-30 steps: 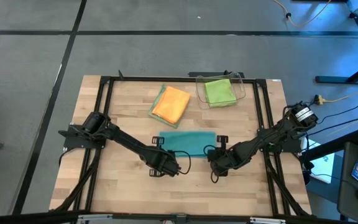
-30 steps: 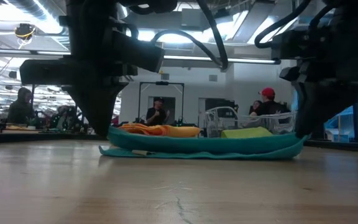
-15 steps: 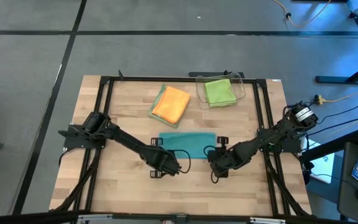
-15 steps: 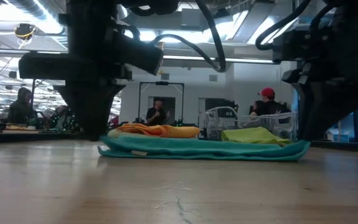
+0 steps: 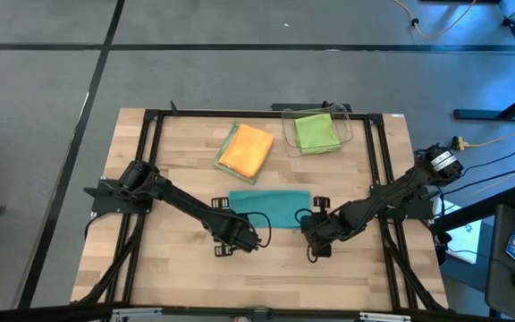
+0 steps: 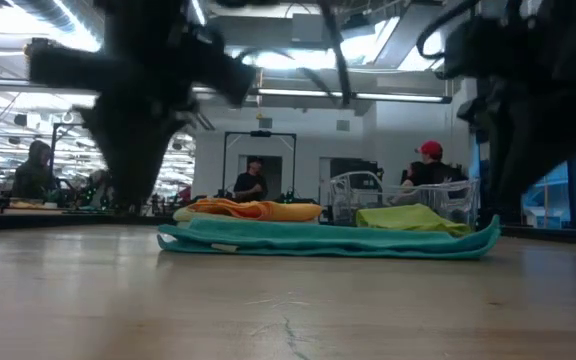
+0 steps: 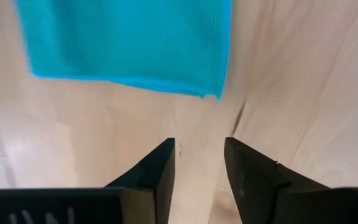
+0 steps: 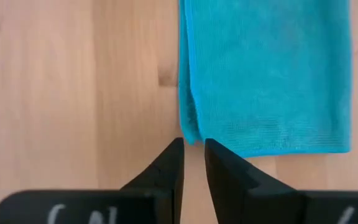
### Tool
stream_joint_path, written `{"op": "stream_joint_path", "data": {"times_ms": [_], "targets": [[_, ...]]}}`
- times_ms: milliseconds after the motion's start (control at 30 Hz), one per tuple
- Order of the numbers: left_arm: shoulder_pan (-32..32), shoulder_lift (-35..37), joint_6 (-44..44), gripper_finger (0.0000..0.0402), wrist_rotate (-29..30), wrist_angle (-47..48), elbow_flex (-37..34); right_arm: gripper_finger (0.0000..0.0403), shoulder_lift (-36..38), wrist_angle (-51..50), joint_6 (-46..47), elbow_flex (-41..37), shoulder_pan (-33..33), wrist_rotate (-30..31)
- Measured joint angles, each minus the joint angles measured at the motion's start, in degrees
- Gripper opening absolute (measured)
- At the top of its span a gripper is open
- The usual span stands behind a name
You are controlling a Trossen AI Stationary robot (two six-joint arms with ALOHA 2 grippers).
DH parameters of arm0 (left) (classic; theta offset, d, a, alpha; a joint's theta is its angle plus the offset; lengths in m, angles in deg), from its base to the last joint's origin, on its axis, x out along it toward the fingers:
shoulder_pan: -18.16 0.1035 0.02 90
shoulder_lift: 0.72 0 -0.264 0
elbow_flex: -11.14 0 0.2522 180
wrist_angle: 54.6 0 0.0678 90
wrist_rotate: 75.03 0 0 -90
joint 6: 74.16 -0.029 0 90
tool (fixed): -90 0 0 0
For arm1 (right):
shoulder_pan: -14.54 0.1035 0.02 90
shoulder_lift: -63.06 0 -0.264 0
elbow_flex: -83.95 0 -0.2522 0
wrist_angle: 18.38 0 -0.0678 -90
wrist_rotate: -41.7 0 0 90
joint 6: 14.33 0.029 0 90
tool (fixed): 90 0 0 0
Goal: Fold microfiber towels
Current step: Fold the blue microfiber towel
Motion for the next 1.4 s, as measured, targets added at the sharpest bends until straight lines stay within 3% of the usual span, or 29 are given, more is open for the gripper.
{"op": "stream_joint_path", "data": {"times_ms": [267,367,467,567,700,900,1167,1400], "targets": [[0.23,0.00,-1.96,0.0129,6.70,1.98,5.61,0.0068,7.80,-3.72,0.01,0.04,1.46,0.10],[0.26,0.00,1.40,0.0129,5.54,1.82,6.58,0.0068,9.46,-4.32,-0.30,0.04,1.90,0.55],[0.06,0.00,6.73,0.0129,3.42,-0.79,6.71,0.0068,9.44,-2.19,-0.43,0.04,1.85,5.96],[-0.93,0.00,10.47,0.0129,2.39,-2.09,6.71,0.0068,7.78,0.50,-3.59,-0.04,0.11,8.87],[-3.65,0.00,11.50,0.0129,2.54,-0.11,6.71,0.0068,3.56,7.12,-7.80,-1.81,-3.77,5.47],[-9.66,0.00,17.55,0.0129,2.57,8.45,6.71,0.0068,-2.02,10.70,-2.82,-4.26,-7.78,4.69],[-16.34,0.00,29.76,0.0129,2.67,11.53,6.71,0.0068,-9.27,19.90,-1.37,-4.33,-7.31,2.94],[-19.59,0.02,34.81,0.0129,3.34,11.55,6.71,0.0068,-11.25,37.39,5.40,-4.40,-3.59,-4.09]]}}
